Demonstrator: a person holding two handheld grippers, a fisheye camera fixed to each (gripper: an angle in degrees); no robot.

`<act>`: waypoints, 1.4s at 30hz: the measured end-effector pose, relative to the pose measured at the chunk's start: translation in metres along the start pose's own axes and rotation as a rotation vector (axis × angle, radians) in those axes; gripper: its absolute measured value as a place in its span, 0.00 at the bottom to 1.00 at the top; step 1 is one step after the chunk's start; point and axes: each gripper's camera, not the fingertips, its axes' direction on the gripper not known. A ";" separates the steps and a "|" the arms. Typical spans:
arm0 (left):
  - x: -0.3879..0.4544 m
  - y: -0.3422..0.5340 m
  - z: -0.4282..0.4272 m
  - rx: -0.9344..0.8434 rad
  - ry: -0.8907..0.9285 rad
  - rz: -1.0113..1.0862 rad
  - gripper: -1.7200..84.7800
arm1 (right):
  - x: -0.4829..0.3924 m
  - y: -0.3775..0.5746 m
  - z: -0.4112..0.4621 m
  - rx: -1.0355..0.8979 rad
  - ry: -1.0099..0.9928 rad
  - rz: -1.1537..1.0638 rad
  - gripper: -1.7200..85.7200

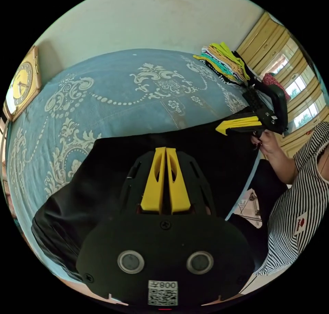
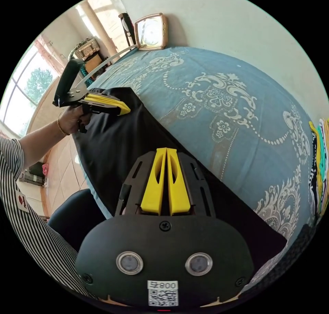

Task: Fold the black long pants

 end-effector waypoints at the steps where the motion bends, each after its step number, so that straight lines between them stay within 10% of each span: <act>1: 0.009 -0.006 -0.008 -0.014 0.002 0.016 0.02 | 0.001 0.008 -0.015 0.017 0.019 0.012 0.02; 28: 0.100 -0.265 -0.208 -0.142 -0.019 0.054 0.02 | 0.107 0.176 -0.251 -0.019 0.077 0.376 0.02; 42: 0.247 -0.459 -0.226 -0.282 0.244 0.495 0.03 | 0.207 0.295 -0.402 0.278 0.104 0.719 0.02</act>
